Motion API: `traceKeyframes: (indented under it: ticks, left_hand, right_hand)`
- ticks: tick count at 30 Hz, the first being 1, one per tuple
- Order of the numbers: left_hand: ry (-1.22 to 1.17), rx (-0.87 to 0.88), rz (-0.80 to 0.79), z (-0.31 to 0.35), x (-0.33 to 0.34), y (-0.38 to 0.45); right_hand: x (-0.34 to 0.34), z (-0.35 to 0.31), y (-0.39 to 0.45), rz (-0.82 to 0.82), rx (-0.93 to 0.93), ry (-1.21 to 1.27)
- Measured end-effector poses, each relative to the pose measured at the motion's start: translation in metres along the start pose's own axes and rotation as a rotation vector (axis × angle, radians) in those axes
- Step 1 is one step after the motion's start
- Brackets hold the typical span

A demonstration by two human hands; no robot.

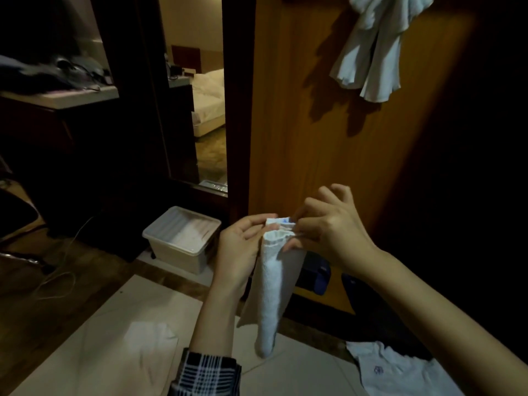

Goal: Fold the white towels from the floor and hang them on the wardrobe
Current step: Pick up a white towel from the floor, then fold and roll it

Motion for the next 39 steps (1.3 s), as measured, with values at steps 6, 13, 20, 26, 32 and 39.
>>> traceKeyframes:
  ticks: [6, 13, 20, 26, 32, 39]
  left_hand:
    - [-0.020, 0.044, 0.030, 0.007, -0.002, 0.000]
    - [-0.002, 0.067, 0.017, 0.011, -0.002, -0.001]
    - [-0.035, 0.077, 0.005, 0.015, 0.002, -0.002]
    - [-0.043, 0.091, -0.066, 0.020, 0.009, -0.004]
    - [0.008, 0.124, -0.097, 0.023, 0.007, -0.004]
    - [0.036, 0.149, -0.073, 0.022, 0.002, -0.004]
  right_hand:
    - [-0.003, 0.013, 0.005, 0.023, 0.117, -0.110]
    - [-0.011, 0.007, 0.009, 0.075, 0.008, -0.114]
    - [-0.013, -0.008, 0.012, 0.073, -0.136, -0.225]
    - [-0.010, 0.001, 0.011, 0.046, -0.046, -0.267]
    - [-0.003, 0.009, 0.014, -0.036, 0.047, -0.042]
    - [0.026, 0.027, -0.001, -0.253, 0.390, 0.703]
Point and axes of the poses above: each hand's wrist, its own y-axis towards the middle knuckle, its own x-axis out of the palm, z = x × y, the point moved 10 cm from there along y, towards the middle knuckle, and after that the axes turned 6 degrees about -y, right-handed, at the moved point
